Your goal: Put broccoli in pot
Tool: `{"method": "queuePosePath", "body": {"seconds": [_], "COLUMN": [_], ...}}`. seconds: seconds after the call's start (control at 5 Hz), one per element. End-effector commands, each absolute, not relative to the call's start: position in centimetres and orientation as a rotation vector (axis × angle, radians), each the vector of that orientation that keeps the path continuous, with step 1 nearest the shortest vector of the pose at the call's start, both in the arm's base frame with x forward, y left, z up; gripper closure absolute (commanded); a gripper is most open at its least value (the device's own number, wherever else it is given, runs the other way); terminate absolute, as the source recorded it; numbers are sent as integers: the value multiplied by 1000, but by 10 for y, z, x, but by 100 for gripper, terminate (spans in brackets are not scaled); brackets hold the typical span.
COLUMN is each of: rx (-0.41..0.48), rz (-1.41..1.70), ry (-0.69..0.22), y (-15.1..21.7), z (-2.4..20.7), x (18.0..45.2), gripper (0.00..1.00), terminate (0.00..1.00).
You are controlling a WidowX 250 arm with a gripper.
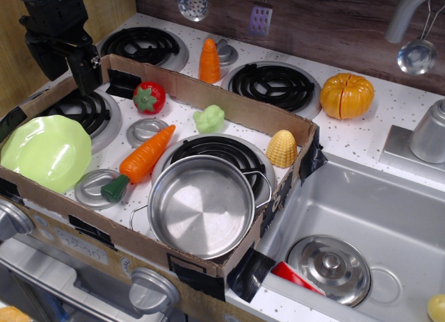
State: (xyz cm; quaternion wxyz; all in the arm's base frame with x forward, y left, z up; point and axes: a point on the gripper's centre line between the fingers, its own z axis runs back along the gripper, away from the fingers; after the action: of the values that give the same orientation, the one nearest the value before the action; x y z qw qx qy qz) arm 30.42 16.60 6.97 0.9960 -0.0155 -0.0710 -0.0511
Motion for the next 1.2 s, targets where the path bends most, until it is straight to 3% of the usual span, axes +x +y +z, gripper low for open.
{"method": "queuePosePath", "body": {"seconds": [0.0,0.2,0.6,1.0], "rx": [-31,-25,26,-16], "rz": [-102,-98,-97,57], "ry": [-142,-158,-144,-139], "y": [166,141,105,81], "z": [70,95,116,99], "x": [304,319,341,345], "gripper": [0,0,0,0], "terminate": [0,0,0,0]}}
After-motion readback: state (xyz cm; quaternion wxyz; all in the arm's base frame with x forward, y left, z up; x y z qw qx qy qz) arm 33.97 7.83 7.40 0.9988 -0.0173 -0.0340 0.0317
